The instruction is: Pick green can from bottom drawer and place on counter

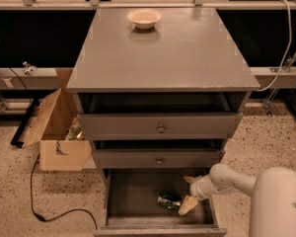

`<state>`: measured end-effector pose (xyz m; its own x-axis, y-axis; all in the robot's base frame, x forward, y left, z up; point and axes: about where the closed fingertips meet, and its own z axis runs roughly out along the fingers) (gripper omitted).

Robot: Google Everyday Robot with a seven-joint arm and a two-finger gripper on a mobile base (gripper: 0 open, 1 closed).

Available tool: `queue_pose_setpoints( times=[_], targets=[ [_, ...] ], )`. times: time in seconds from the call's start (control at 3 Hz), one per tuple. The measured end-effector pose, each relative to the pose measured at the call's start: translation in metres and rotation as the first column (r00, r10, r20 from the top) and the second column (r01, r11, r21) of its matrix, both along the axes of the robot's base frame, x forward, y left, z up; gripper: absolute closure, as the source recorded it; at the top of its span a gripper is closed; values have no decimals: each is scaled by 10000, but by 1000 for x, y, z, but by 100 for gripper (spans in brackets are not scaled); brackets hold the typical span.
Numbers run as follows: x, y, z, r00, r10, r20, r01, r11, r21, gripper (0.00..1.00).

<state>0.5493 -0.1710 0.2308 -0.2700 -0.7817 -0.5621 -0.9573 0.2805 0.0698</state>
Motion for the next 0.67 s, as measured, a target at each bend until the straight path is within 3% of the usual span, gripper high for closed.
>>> queue_pose_setpoints(
  times=[0.67],
  targets=[
    [12,27,-45,9990,-164,414,167,9998,-71,0]
  ],
)
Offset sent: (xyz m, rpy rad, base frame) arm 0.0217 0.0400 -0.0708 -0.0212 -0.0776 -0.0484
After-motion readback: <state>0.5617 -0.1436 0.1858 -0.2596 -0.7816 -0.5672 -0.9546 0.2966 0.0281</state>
